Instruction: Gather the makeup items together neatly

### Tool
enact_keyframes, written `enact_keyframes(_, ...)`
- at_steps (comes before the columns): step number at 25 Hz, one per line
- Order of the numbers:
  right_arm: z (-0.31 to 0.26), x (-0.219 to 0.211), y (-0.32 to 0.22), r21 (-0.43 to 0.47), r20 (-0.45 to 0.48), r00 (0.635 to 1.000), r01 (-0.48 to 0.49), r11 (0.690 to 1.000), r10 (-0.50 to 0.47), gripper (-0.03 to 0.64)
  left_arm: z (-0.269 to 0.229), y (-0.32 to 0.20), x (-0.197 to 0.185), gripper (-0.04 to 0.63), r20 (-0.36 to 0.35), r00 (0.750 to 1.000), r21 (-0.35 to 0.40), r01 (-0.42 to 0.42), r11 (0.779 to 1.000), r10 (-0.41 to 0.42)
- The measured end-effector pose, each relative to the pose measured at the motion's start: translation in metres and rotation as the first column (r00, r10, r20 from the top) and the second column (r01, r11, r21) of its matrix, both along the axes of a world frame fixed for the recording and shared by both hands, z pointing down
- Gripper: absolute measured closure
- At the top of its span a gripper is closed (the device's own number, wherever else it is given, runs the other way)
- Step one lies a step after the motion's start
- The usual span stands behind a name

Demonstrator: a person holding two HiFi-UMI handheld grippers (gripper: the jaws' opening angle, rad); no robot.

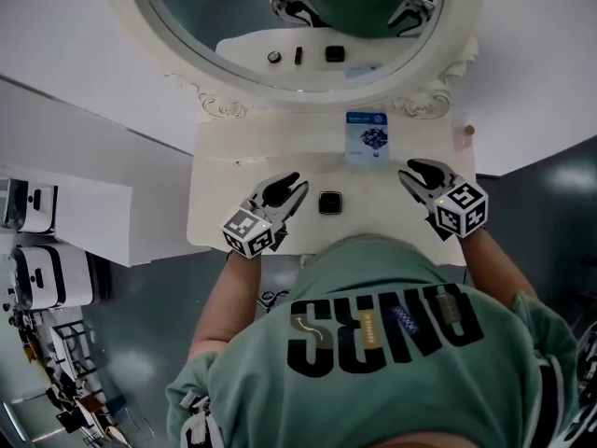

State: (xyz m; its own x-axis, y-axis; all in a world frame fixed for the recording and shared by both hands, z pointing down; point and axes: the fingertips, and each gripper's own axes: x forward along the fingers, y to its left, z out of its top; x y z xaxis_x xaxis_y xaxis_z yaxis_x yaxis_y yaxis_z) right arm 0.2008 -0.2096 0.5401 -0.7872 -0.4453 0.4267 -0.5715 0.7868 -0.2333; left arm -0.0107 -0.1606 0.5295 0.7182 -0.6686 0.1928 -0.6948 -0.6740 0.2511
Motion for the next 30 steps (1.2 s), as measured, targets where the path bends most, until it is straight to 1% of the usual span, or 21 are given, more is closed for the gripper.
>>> enact_keyframes(2, -0.002, -0.023, -0.003, 0.012, -0.004, 1.000, 0.006, 1.000, -0.006, 0.495, -0.023, 0.000, -0.030, 0.567, -0.106, 0.992, 0.016, 0.076, 0.997, -0.074)
enact_keyframes(3, -0.003, -0.034, -0.004, 0.015, -0.011, 1.000, 0.004, 1.000, -0.004, 0.495, -0.031, 0.000, -0.045, 0.584, -0.147, 0.983, 0.018, 0.109, 0.994, -0.106)
enact_keyframes(5, 0.000, -0.053, -0.007, 0.016, -0.032, 0.999, -0.009, 1.000, 0.009, 0.494, -0.043, 0.002, -0.075, 0.586, -0.214, 0.965, 0.010, 0.155, 0.988, -0.150)
enact_keyframes(7, 0.005, -0.069, -0.010, 0.013, -0.065, 0.997, -0.032, 0.999, 0.033, 0.491, -0.050, 0.006, -0.101, 0.586, -0.249, 0.954, 0.004, 0.176, 0.984, -0.170)
enact_keyframes(10, 0.019, -0.084, -0.028, 0.017, -0.154, 0.983, -0.098, 0.995, 0.099, 0.475, -0.054, 0.012, -0.131, 0.586, -0.239, 0.957, 0.011, 0.171, 0.985, -0.164)
enact_keyframes(13, 0.046, -0.087, -0.060, -0.007, -0.261, 0.949, -0.187, 0.982, 0.179, 0.418, -0.056, 0.018, -0.151, 0.586, -0.230, 0.963, 0.018, 0.149, 0.989, -0.141)
enact_keyframes(15, 0.068, -0.088, -0.081, -0.045, -0.325, 0.919, -0.249, 0.967, 0.222, 0.371, -0.056, 0.023, -0.161, 0.586, -0.224, 0.967, 0.020, 0.130, 0.991, -0.122)
enact_keyframes(18, 0.101, -0.084, -0.104, -0.084, -0.429, 0.861, -0.341, 0.936, 0.274, 0.296, -0.055, 0.031, -0.175, 0.586, -0.211, 0.974, 0.024, 0.095, 0.995, -0.087)
enact_keyframes(19, 0.111, -0.082, -0.109, -0.092, -0.453, 0.845, -0.362, 0.928, 0.285, 0.287, -0.055, 0.033, -0.178, 0.586, -0.206, 0.975, 0.023, 0.086, 0.996, -0.079)
enact_keyframes(21, 0.122, -0.081, -0.114, -0.109, -0.458, 0.835, -0.393, 0.913, 0.305, 0.276, -0.053, 0.037, -0.186, 0.586, -0.202, 0.976, 0.016, 0.080, 0.997, -0.075)
enact_keyframes(24, 0.123, -0.079, -0.116, -0.113, -0.437, 0.835, -0.419, 0.901, 0.334, 0.275, -0.050, 0.043, -0.198, 0.586, -0.212, 0.974, 0.002, 0.078, 0.997, -0.076)
enact_keyframes(27, 0.122, -0.079, -0.113, -0.128, -0.456, 0.830, -0.420, 0.899, 0.322, 0.292, -0.047, 0.051, -0.208, 0.586, -0.216, 0.974, -0.003, 0.063, 0.998, -0.063)
enact_keyframes(28, 0.121, -0.080, -0.112, -0.136, -0.465, 0.828, -0.418, 0.898, 0.315, 0.312, -0.047, 0.053, -0.211, 0.586, -0.212, 0.976, -0.002, 0.059, 0.998, -0.058)
enact_keyframes(30, 0.122, -0.083, -0.105, -0.145, -0.475, 0.827, -0.412, 0.899, 0.302, 0.407, -0.048, 0.055, -0.216, 0.586, -0.196, 0.979, 0.004, 0.050, 0.999, -0.048)
